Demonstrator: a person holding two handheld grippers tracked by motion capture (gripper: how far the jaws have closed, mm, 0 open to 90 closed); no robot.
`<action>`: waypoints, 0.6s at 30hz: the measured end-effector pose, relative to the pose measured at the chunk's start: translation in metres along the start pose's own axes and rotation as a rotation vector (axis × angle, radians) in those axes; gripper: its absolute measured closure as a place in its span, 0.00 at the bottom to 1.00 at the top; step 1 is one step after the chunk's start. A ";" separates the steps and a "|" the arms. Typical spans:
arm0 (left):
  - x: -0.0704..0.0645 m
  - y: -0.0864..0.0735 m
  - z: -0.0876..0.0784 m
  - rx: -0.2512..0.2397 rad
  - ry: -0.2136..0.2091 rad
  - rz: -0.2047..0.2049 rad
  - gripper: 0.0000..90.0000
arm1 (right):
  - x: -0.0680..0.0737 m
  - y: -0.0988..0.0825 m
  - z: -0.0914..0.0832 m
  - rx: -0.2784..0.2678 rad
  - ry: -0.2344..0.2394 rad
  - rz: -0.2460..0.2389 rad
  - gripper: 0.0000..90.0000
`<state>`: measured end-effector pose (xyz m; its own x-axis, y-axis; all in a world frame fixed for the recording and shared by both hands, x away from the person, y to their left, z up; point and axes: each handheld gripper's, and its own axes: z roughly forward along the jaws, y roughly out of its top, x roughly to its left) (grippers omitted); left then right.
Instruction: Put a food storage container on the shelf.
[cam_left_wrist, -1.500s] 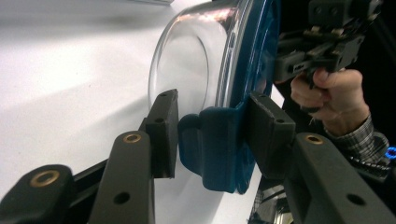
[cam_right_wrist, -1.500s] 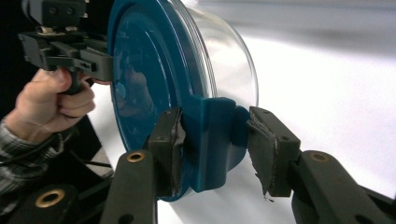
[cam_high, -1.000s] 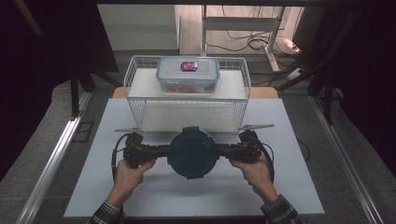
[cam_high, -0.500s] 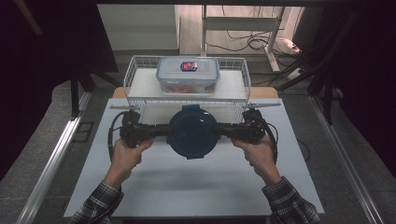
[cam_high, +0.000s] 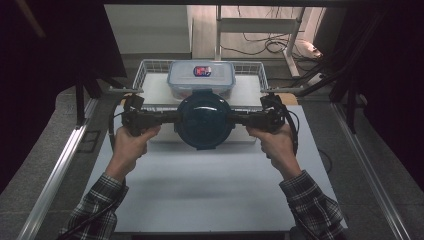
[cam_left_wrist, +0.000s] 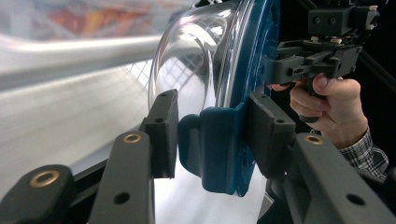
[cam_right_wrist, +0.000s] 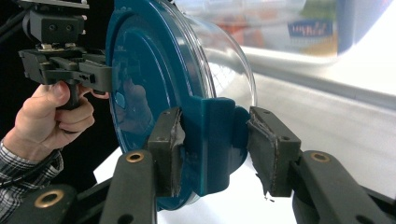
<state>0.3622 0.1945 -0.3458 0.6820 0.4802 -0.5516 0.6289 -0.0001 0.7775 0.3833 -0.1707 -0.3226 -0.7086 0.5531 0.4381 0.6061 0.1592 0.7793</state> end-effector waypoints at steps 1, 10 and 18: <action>0.000 0.003 -0.001 -0.003 -0.001 -0.001 0.64 | 0.001 0.003 0.000 -0.003 -0.001 -0.002 0.62; -0.003 0.040 -0.010 -0.032 -0.002 0.010 0.63 | 0.008 0.042 -0.005 -0.032 -0.010 -0.023 0.62; -0.002 0.075 -0.015 -0.050 -0.004 0.018 0.63 | 0.011 0.075 -0.008 -0.052 -0.017 -0.025 0.62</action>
<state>0.4025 0.2065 -0.2815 0.6947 0.4770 -0.5384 0.5969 0.0354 0.8015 0.4186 -0.1589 -0.2557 -0.7167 0.5635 0.4108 0.5682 0.1304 0.8125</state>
